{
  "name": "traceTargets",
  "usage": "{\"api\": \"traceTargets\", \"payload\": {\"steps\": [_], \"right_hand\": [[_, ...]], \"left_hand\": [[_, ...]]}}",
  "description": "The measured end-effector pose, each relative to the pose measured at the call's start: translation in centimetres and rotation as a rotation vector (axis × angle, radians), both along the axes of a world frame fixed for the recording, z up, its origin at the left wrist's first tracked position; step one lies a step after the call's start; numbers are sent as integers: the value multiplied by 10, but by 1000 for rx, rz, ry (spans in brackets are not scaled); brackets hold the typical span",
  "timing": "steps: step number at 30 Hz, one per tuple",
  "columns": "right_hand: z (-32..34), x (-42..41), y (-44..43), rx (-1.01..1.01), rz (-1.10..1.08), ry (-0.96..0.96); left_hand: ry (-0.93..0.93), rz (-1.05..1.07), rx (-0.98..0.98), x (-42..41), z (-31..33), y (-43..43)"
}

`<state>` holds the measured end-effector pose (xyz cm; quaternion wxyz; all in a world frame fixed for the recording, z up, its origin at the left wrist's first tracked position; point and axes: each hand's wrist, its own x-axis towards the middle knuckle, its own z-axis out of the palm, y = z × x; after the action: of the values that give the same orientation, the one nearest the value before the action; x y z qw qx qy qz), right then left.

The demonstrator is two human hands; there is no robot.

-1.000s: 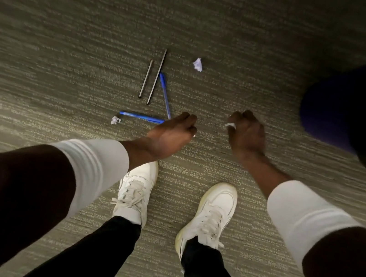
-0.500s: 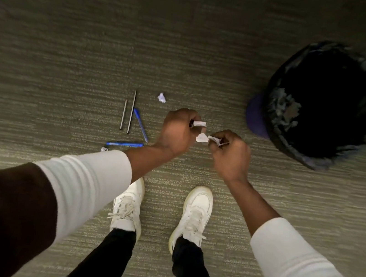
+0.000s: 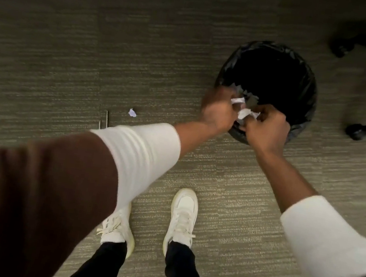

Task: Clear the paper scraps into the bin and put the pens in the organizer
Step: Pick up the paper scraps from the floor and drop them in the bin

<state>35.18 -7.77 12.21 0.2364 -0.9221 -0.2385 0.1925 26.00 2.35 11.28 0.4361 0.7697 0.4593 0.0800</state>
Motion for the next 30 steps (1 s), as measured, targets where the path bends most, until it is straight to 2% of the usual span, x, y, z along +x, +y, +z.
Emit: {"api": "traceTargets", "payload": {"steps": [6,10,12,17,23,30], "right_hand": [[-11,43,-5,-52,-141,53],[-17,46,-11,-55,-112,74],[-20,34,-15,-45,-52,84],[-28,-18,-4,15,150,129],[-67,-97,28,-116,539,270],[-138,-160,71,-270,813,276]], "left_hand": [[42,-107,-112,48,-6,-8],[109,-145,-91,38,-12,-7],[171,-204,-52,17,-16,-5],[344,-406,-148,-60,-29,10],[629,-307,-273,-169,-82,22],[648,-229,-308,-270,-156,-2]]}}
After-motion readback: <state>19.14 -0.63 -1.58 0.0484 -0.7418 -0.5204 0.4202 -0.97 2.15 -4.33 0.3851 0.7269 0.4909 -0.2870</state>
